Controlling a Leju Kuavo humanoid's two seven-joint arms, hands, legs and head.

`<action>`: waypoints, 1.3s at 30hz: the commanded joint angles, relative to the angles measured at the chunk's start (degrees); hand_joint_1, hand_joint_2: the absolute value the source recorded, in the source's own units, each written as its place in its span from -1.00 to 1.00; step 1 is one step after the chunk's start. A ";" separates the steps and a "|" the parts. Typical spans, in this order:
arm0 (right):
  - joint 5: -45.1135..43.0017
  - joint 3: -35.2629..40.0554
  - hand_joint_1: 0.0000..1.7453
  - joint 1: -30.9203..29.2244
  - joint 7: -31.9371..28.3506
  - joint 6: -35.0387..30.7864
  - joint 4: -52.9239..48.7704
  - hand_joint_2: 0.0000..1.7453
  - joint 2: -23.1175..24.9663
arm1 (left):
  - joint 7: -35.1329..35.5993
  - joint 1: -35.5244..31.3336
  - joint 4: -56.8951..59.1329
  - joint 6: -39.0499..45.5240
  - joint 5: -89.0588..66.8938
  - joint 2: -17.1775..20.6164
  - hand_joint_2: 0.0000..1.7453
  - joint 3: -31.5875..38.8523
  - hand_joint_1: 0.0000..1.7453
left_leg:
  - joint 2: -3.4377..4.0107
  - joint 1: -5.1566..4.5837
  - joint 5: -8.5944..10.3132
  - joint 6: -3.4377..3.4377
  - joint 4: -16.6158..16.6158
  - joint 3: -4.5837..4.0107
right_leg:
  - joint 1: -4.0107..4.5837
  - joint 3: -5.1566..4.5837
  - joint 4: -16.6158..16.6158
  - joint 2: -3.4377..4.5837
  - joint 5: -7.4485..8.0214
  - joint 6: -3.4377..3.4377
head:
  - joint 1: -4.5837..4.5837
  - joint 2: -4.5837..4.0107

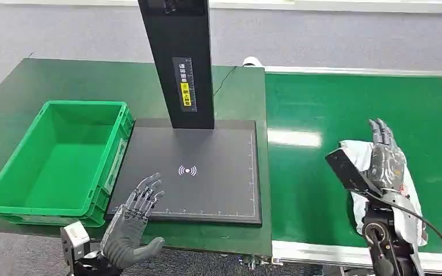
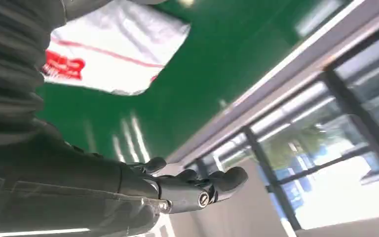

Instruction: Moved the parcel from conveyor to table for the left to box.

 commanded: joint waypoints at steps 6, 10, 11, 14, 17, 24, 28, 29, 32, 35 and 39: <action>1.04 -2.19 -1.00 -6.55 2.53 -0.56 15.19 1.00 -2.05 | 1.02 -0.99 1.89 0.36 0.59 1.25 1.00 0.85 -1.00 | 0.11 0.00 0.04 0.01 -0.08 0.03 | 0.02 -0.01 -0.10 0.05 0.07 -0.04 | -0.02 0.00; 0.13 -2.41 -1.00 -6.85 4.75 3.59 16.75 1.00 -2.55 | 1.49 -0.86 1.60 0.49 0.77 1.05 1.00 1.30 -1.00 | 0.09 0.01 0.02 0.02 -0.03 -0.01 | 0.02 -0.03 -0.05 0.05 0.05 -0.02 | -0.02 0.00; -0.10 -2.22 -1.00 -6.96 5.27 4.55 17.04 1.00 -3.02 | 1.71 -0.80 1.47 0.43 0.76 0.94 1.00 1.44 -1.00 | 0.11 0.00 0.05 0.03 -0.05 -0.03 | 0.02 -0.05 -0.08 0.04 0.09 -0.02 | -0.02 0.00; -0.21 -1.71 -1.00 -7.29 7.70 7.53 17.61 1.00 -3.76 | 2.09 -0.69 1.29 0.38 0.66 0.88 1.00 1.57 -1.00 | 0.10 -0.01 0.04 0.03 -0.04 -0.04 | 0.00 -0.04 -0.05 0.04 0.06 -0.02 | -0.02 0.00; 2.41 -0.03 -1.00 -7.51 13.21 11.39 17.46 1.00 -5.18 | 2.41 -0.44 0.97 0.38 0.60 0.99 1.00 1.79 -1.00 | 0.08 -0.02 0.02 0.01 -0.03 -0.04 | 0.00 -0.05 -0.02 0.04 0.03 -0.02 | 0.00 0.00; 7.45 2.58 -1.00 -8.61 17.93 15.41 17.83 1.00 -6.41 | 2.75 -0.10 0.39 0.77 0.37 0.85 1.00 1.80 -1.00 | 0.14 -0.01 -0.01 0.01 -0.02 -0.05 | 0.00 -0.07 -0.02 0.11 0.04 -0.02 | -0.02 0.00; 14.16 3.38 -1.00 -8.39 22.16 17.98 16.89 1.00 -7.91 | 3.03 0.70 -0.58 1.71 0.38 1.03 1.00 1.42 -1.00 | 0.14 -0.01 0.01 0.02 -0.02 -0.07 | 0.01 -0.10 -0.03 0.09 0.05 -0.02 | 0.00 0.00; 14.99 3.20 -1.00 -8.32 22.49 18.59 16.96 1.00 -8.21 | 3.10 0.92 -0.74 1.78 0.38 0.98 1.00 1.37 -1.00 | 0.07 -0.03 0.00 0.02 -0.02 -0.06 | -0.02 -0.08 0.00 0.03 0.02 -0.01 | -0.04 0.00; 14.89 2.75 -1.00 -8.10 21.61 21.76 17.52 1.00 -8.59 | 3.20 1.29 -1.13 1.77 0.32 0.84 1.00 1.25 -1.00 | 0.18 -0.01 0.00 0.03 -0.06 -0.04 | 0.00 -0.06 -0.08 0.10 0.07 -0.03 | -0.02 0.00; 11.66 1.37 -1.00 -7.54 18.64 25.75 18.34 1.00 -9.05 | 3.25 0.91 -0.67 1.36 0.29 0.89 1.00 1.17 -1.00 | 0.06 -0.02 0.01 0.02 -0.04 -0.05 | -0.01 -0.05 -0.04 0.00 0.03 -0.02 | -0.02 0.00; 6.07 -0.18 -1.00 -5.18 14.13 28.94 17.28 1.00 -9.08 | 3.24 0.72 -0.20 0.87 0.30 0.92 1.00 1.41 -1.00 | -0.04 0.01 0.02 0.00 -0.05 -0.06 | 0.02 -0.02 -0.07 -0.10 0.02 -0.03 | 0.00 0.00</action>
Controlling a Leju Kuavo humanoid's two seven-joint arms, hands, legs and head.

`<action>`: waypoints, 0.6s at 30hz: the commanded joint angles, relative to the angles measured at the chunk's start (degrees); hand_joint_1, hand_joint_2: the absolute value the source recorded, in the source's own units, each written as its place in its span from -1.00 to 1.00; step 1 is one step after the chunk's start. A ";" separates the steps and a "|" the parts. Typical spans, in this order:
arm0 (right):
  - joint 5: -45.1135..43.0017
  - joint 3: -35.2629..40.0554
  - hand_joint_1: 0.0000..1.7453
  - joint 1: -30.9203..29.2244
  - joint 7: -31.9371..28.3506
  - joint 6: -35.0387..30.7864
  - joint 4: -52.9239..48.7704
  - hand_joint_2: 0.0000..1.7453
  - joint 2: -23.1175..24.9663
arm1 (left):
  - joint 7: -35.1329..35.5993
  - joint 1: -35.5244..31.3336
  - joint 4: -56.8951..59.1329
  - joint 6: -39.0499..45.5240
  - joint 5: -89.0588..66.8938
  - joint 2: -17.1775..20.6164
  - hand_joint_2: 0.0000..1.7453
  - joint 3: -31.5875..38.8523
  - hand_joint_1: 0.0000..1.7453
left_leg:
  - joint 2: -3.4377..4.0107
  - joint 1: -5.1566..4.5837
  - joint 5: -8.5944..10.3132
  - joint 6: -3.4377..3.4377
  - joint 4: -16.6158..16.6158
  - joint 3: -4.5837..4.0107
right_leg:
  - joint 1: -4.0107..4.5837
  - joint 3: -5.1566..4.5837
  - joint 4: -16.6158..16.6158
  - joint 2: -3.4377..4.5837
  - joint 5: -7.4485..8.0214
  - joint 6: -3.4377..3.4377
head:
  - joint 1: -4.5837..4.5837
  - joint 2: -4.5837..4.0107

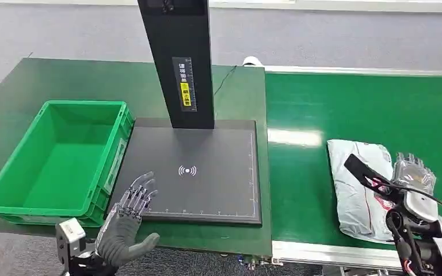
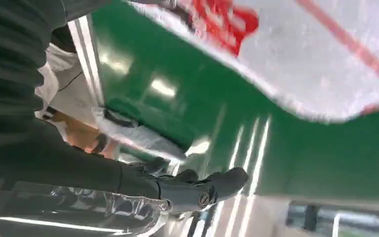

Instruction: Moved the parcel from conveyor to table for the left to box.

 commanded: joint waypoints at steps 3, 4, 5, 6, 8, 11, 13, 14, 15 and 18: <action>-12.75 -2.39 -1.00 2.65 -9.67 6.71 0.81 1.00 0.19 | 0.18 0.11 1.52 -1.12 -0.35 0.49 1.00 0.61 -1.00 | 0.02 0.04 0.02 0.01 -0.07 0.05 | 0.05 0.06 -0.12 -0.04 0.04 -0.04 | 0.00 0.00; -14.18 -2.27 -1.00 3.14 -10.31 7.18 0.23 1.00 0.08 | 0.09 0.29 1.41 -1.23 -0.39 0.54 1.00 0.70 -1.00 | 0.04 0.02 0.04 0.02 -0.10 0.06 | 0.04 0.07 -0.14 -0.04 0.05 -0.04 | -0.04 0.00; -15.01 -1.67 -1.00 3.61 -10.38 7.60 -0.35 1.00 -0.54 | 0.04 0.36 1.38 -1.46 -0.46 0.61 1.00 0.70 -1.00 | 0.03 0.00 0.02 0.01 -0.08 0.06 | 0.01 0.05 -0.09 -0.03 0.02 -0.03 | -0.02 0.00; -15.31 -1.36 -1.00 3.87 -10.32 7.73 -0.60 1.00 -0.84 | 0.03 0.41 1.41 -1.52 -0.50 0.62 1.00 0.67 -1.00 | 0.08 0.03 0.02 0.02 -0.08 0.05 | 0.04 0.04 -0.13 -0.01 0.05 -0.04 | -0.02 0.00; -15.74 -0.63 -1.00 4.51 -10.12 7.78 -1.38 1.00 -1.70 | -0.07 0.57 1.52 -1.52 -0.71 0.69 1.00 0.62 -1.00 | 0.06 0.00 0.00 0.01 -0.04 0.02 | 0.00 0.00 -0.05 0.01 0.02 -0.02 | -0.02 0.00; -16.27 0.13 -1.00 4.98 -9.86 8.13 -2.17 1.00 -1.97 | -0.26 0.83 1.57 -1.47 -0.82 0.76 1.00 0.60 -1.00 | 0.07 -0.01 0.01 0.02 -0.04 0.00 | 0.00 -0.02 -0.05 0.00 0.03 -0.02 | 0.00 0.00; -16.02 0.89 -1.00 5.00 -9.39 8.61 -2.42 1.00 -2.13 | -0.27 0.61 1.69 -1.56 -0.85 0.70 1.00 0.48 -1.00 | 0.13 -0.01 0.02 0.01 -0.06 0.00 | 0.00 -0.02 -0.07 0.06 0.05 -0.03 | -0.02 0.00; -15.97 1.21 -1.00 4.89 -9.22 8.92 -2.35 1.00 -2.26 | -0.25 0.49 1.77 -1.57 -0.87 0.68 1.00 0.46 -1.00 | 0.12 0.00 0.00 0.01 -0.04 0.00 | 0.01 -0.02 -0.04 0.06 0.03 -0.02 | -0.02 0.00; -15.77 1.78 -1.00 4.54 -8.89 9.28 -2.08 1.00 -2.54 | -0.18 0.18 1.96 -1.58 -0.88 0.66 1.00 0.41 -1.00 | 0.14 0.00 0.02 0.01 -0.05 -0.02 | 0.01 -0.06 -0.06 0.08 0.06 -0.03 | -0.02 0.00; -15.37 3.57 -1.00 2.89 -8.49 10.12 -0.35 1.00 -3.32 | 0.10 -0.79 2.46 -1.54 -0.77 0.62 1.00 0.41 -1.00 | 0.10 -0.01 0.02 0.01 -0.05 -0.01 | 0.00 -0.05 -0.04 0.05 0.04 -0.03 | -0.02 0.00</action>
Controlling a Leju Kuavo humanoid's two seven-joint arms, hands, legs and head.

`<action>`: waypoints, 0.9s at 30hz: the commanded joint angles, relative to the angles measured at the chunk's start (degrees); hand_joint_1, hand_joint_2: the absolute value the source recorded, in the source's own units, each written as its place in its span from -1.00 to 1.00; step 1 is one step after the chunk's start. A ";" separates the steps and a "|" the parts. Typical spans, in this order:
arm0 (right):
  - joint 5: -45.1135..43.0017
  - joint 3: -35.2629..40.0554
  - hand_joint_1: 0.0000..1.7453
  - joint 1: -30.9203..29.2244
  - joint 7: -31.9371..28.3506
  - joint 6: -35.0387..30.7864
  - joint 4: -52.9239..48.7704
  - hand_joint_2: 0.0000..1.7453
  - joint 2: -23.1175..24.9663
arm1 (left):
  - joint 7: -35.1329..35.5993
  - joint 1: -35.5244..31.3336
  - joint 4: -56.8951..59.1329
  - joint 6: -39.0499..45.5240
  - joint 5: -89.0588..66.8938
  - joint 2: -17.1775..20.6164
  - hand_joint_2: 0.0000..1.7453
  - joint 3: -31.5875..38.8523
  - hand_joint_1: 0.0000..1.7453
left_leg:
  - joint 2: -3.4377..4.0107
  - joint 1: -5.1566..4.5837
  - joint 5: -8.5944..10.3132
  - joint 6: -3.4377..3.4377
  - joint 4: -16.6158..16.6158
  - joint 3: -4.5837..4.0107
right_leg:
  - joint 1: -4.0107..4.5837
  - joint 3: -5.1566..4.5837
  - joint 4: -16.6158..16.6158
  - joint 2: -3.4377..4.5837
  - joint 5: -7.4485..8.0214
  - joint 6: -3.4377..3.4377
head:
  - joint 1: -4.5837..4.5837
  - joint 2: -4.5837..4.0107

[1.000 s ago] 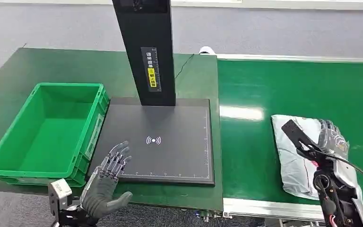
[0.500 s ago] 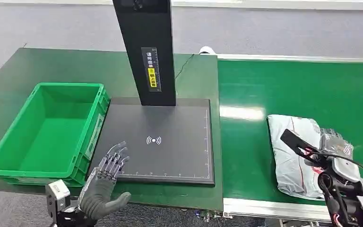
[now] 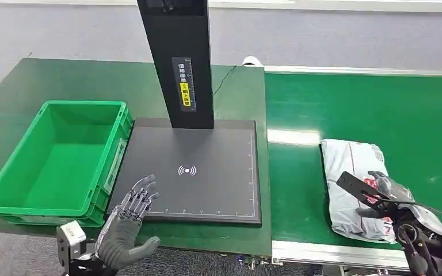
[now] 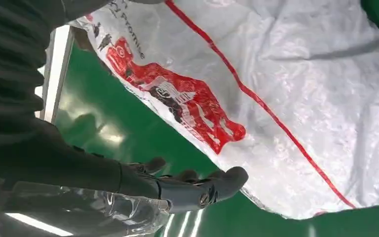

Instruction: Moved the parcel from conveyor to table for the left to box.

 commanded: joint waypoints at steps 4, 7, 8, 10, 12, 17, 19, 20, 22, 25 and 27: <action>0.83 6.13 -1.00 -3.67 1.37 3.04 3.35 1.00 -1.31 | 0.94 -2.11 2.40 -0.20 0.11 0.17 1.00 0.43 -1.00 | 0.14 -0.02 0.02 0.01 -0.03 0.02 | -0.01 -0.02 -0.02 0.09 0.05 -0.02 | 0.00 0.00; 0.90 6.80 -1.00 -3.43 1.34 3.22 3.62 1.00 -1.22 | 1.15 -2.10 2.32 -0.25 0.15 0.09 1.00 0.49 -1.00 | 0.18 -0.01 0.03 0.02 -0.07 0.05 | 0.00 0.02 -0.08 0.12 0.08 -0.03 | 0.00 0.00; 0.52 6.98 -1.00 -2.82 1.02 3.41 3.58 1.00 -1.17 | 1.26 -1.97 2.34 -0.31 0.16 0.07 1.00 0.52 -1.00 | 0.12 0.00 0.01 0.01 -0.05 0.05 | 0.01 0.03 -0.06 0.07 0.05 -0.02 | 0.00 0.00; -0.36 7.14 -1.00 -1.18 0.36 3.27 2.40 1.00 -1.12 | 1.26 -1.49 2.33 -0.32 0.13 0.18 1.00 0.64 -1.00 | 0.16 0.01 0.04 0.02 -0.12 0.10 | 0.03 0.08 -0.15 0.08 0.09 -0.04 | 0.02 0.00; -1.99 6.95 -1.00 0.23 -0.76 3.67 1.11 1.00 -1.01 | 0.91 -0.77 2.21 -0.17 -0.01 0.46 1.00 0.68 -1.00 | 0.06 0.01 0.01 0.00 -0.06 0.07 | 0.02 0.06 -0.07 0.02 0.03 -0.03 | 0.02 0.00; -5.93 6.17 -1.00 0.47 -3.24 4.49 -0.13 1.00 -0.61 | 0.05 0.39 1.57 0.04 -0.20 1.01 1.00 0.86 -1.00 | 0.13 -0.01 0.01 0.00 -0.05 0.03 | 0.00 0.00 -0.05 0.08 0.03 -0.03 | 0.00 0.00; -7.41 6.44 -1.00 -0.10 -4.44 5.84 0.21 1.00 -0.97 | -0.07 0.29 1.81 -0.03 -0.22 1.25 1.00 0.86 -1.00 | 0.16 -0.02 0.00 0.01 -0.06 0.03 | 0.00 -0.01 -0.04 0.10 0.04 -0.04 | 0.00 0.00; -8.01 6.59 -1.00 -0.42 -4.93 6.40 0.50 1.00 -1.06 | -0.11 0.11 2.12 -0.04 -0.18 1.26 1.00 0.90 -1.00 | 0.21 -0.01 0.01 0.01 -0.08 0.04 | 0.01 0.00 -0.09 0.13 0.07 -0.05 | 0.00 0.00; -8.95 7.64 -1.00 -1.02 -5.78 7.37 1.20 1.00 -1.47 | -0.27 -0.20 2.50 -0.11 -0.11 1.35 1.00 0.90 -1.00 | 0.11 -0.02 0.02 0.01 -0.04 0.01 | -0.01 -0.03 -0.03 0.07 0.04 -0.02 | -0.02 0.00; -8.97 9.42 -1.00 -1.53 -5.77 7.54 1.90 1.00 -1.60 | -0.32 -0.55 2.76 -0.10 -0.10 1.37 1.00 0.81 -1.00 | 0.17 -0.01 0.04 0.01 -0.08 0.03 | 0.01 0.00 -0.09 0.09 0.08 -0.04 | 0.00 0.00; -8.23 12.44 -1.00 -1.73 -5.14 7.93 2.65 1.00 -2.25 | -0.08 -0.96 2.82 0.02 -0.04 1.46 1.00 0.64 -1.00 | 0.22 -0.01 0.04 0.01 -0.11 0.06 | 0.00 0.02 -0.10 0.13 0.09 -0.05 | 0.00 0.00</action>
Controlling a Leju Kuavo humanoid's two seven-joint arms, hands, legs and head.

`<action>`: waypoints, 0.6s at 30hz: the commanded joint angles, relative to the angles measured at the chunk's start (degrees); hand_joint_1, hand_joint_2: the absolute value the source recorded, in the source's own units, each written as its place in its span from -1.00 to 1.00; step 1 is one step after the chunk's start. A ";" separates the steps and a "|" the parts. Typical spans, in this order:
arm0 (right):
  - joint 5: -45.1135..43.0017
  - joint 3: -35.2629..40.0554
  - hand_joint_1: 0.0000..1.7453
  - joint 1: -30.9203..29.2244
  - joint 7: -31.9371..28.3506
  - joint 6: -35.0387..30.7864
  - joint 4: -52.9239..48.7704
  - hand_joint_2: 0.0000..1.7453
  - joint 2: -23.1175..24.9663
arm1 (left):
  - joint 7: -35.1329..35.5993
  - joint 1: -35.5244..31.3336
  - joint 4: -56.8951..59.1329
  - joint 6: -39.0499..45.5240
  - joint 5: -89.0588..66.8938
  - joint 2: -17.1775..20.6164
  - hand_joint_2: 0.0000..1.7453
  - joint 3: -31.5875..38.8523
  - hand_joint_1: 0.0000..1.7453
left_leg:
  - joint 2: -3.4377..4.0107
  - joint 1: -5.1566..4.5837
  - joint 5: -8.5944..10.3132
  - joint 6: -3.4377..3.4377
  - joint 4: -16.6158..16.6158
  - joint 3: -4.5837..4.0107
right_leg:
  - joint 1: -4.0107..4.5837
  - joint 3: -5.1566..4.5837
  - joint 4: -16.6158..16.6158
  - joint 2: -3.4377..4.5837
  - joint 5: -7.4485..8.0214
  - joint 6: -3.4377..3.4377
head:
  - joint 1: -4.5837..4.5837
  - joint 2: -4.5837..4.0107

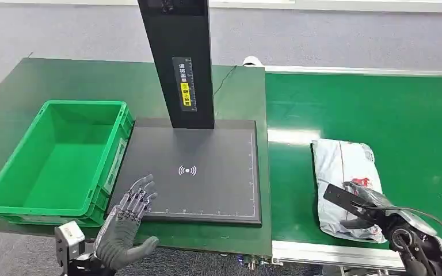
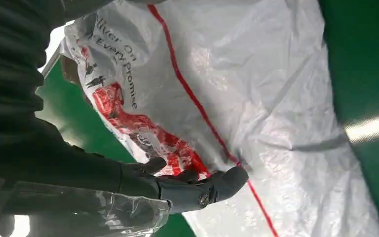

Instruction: Moved the parcel from conveyor to table for the left to box.

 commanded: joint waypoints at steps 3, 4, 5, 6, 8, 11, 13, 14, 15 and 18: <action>0.42 8.41 -1.00 -2.67 0.46 1.28 3.25 1.00 -0.36 | 0.61 -1.28 2.85 0.03 0.09 1.23 1.00 0.00 -1.00 | 0.14 0.00 0.01 0.00 -0.07 0.08 | 0.02 0.03 -0.08 0.09 0.05 -0.04 | 0.00 0.00; 0.55 8.94 -1.00 -2.73 0.52 1.47 3.39 1.00 -0.44 | 0.64 -1.34 2.89 0.02 0.12 1.23 1.00 -0.04 -1.00 | 0.19 0.00 0.03 0.00 -0.11 0.10 | 0.01 0.03 -0.11 0.12 0.07 -0.05 | 0.02 0.00; 0.67 9.47 -1.00 -2.85 0.57 1.49 3.62 1.00 -0.41 | 0.67 -1.45 2.99 0.03 0.15 1.21 1.00 -0.06 -1.00 | 0.21 0.01 0.04 0.00 -0.12 0.10 | 0.03 0.04 -0.13 0.12 0.09 -0.06 | 0.00 0.00; 0.94 9.94 -1.00 -3.03 0.69 1.66 3.84 1.00 -0.47 | 0.70 -1.51 3.07 0.02 0.17 1.21 1.00 -0.11 -1.00 | 0.18 0.01 0.03 0.00 -0.11 0.10 | 0.02 0.04 -0.12 0.10 0.08 -0.06 | 0.00 0.00; 1.71 11.40 -1.00 -3.61 0.93 2.09 4.25 1.00 -0.94 | 0.87 -1.75 3.11 0.07 0.21 1.14 1.00 -0.23 -1.00 | 0.23 0.01 0.05 0.01 -0.14 0.11 | 0.03 0.05 -0.17 0.13 0.12 -0.07 | 0.00 0.00; 2.23 13.26 -1.00 -3.87 0.96 2.28 4.09 1.00 -2.39 | 1.09 -1.80 3.08 0.20 0.36 1.23 1.00 -0.38 -1.00 | 0.20 0.01 0.05 0.01 -0.10 0.08 | 0.03 0.03 -0.13 0.11 0.11 -0.05 | 0.00 0.00; 2.32 14.56 -1.00 -3.74 0.91 2.66 3.49 1.00 -3.61 | 1.11 -1.67 3.06 0.32 0.48 1.43 1.00 -0.50 -1.00 | 0.13 -0.01 0.04 0.02 -0.08 0.07 | 0.01 0.03 -0.10 0.06 0.07 -0.03 | 0.00 0.00; 2.32 14.53 -1.00 -3.67 0.91 2.65 3.51 1.00 -3.75 | 1.11 -1.61 3.08 0.32 0.48 1.44 1.00 -0.51 -1.00 | 0.12 -0.02 0.03 0.03 -0.08 0.06 | 0.00 0.03 -0.09 0.04 0.06 -0.03 | 0.00 0.00; 2.23 14.88 -1.00 -3.26 0.88 2.65 2.75 1.00 -4.31 | 1.00 -1.53 3.09 0.43 0.51 1.53 1.00 -0.59 -1.00 | 0.15 -0.01 0.05 0.03 -0.11 0.07 | 0.01 0.04 -0.14 0.05 0.09 -0.04 | 0.00 0.00; 2.39 16.01 -1.00 -3.09 0.62 3.20 1.65 1.00 -5.45 | 0.89 -1.66 3.16 0.70 0.55 1.54 1.00 -0.75 -1.00 | 0.07 -0.01 0.01 0.01 -0.07 0.07 | 0.00 0.05 -0.07 0.01 0.03 -0.03 | 0.02 0.00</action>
